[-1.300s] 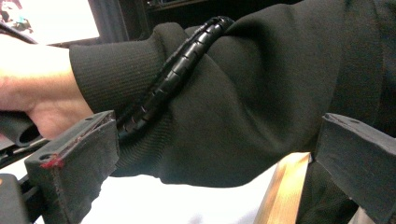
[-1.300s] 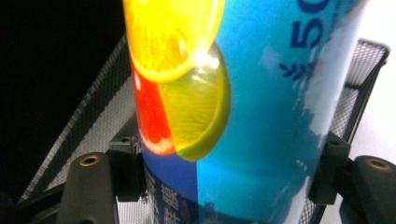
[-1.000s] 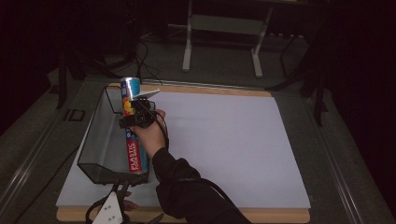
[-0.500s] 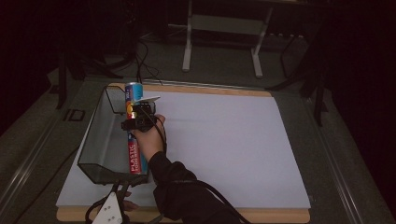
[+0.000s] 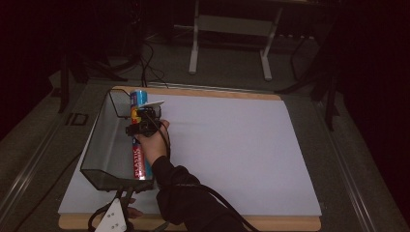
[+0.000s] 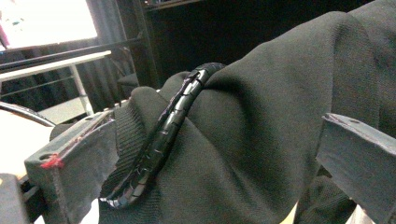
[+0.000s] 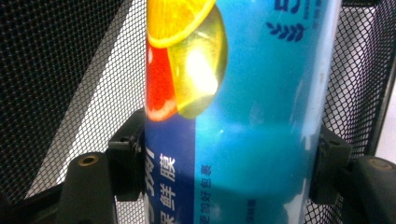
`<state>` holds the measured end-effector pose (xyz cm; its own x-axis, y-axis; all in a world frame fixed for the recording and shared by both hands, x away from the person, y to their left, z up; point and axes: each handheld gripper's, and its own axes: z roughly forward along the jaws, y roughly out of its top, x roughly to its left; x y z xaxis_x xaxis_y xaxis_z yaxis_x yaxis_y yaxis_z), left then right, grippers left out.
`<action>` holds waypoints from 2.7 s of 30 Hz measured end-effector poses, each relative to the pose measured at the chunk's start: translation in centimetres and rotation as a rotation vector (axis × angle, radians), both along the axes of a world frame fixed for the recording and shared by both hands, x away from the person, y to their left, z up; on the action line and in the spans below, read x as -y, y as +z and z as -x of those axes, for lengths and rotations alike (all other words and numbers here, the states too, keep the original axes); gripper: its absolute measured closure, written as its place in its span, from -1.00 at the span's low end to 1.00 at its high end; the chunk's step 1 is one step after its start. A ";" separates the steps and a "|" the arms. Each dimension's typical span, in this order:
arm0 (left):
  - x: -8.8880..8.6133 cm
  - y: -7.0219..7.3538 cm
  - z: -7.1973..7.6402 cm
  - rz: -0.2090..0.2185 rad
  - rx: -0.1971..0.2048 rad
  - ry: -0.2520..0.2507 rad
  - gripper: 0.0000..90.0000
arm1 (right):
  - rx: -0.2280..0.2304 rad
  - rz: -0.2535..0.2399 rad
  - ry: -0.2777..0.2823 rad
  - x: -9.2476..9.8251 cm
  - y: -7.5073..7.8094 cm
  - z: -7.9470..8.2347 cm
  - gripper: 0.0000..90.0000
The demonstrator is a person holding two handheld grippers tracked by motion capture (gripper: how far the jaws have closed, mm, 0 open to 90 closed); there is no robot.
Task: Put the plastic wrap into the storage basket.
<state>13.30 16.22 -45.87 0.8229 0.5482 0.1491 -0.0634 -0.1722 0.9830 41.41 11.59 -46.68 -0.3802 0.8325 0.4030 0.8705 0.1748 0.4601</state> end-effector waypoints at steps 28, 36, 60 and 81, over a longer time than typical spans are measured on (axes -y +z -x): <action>0.2 -0.1 -0.1 -0.008 -0.014 -0.010 -0.99 | 0.147 0.067 0.123 0.6 1.7 0.3 -0.68; 0.3 -0.1 -0.1 -0.010 -0.016 -0.011 -0.99 | 0.230 0.087 0.210 1.8 3.9 1.0 -0.71; 0.5 -0.3 -0.2 -0.019 -0.023 -0.007 -0.99 | 0.372 0.040 0.351 9.4 6.0 3.5 -0.73; 0.8 -0.4 -0.2 -0.035 -0.027 -0.008 -0.99 | 0.416 -0.035 0.389 19.3 3.3 7.5 -0.74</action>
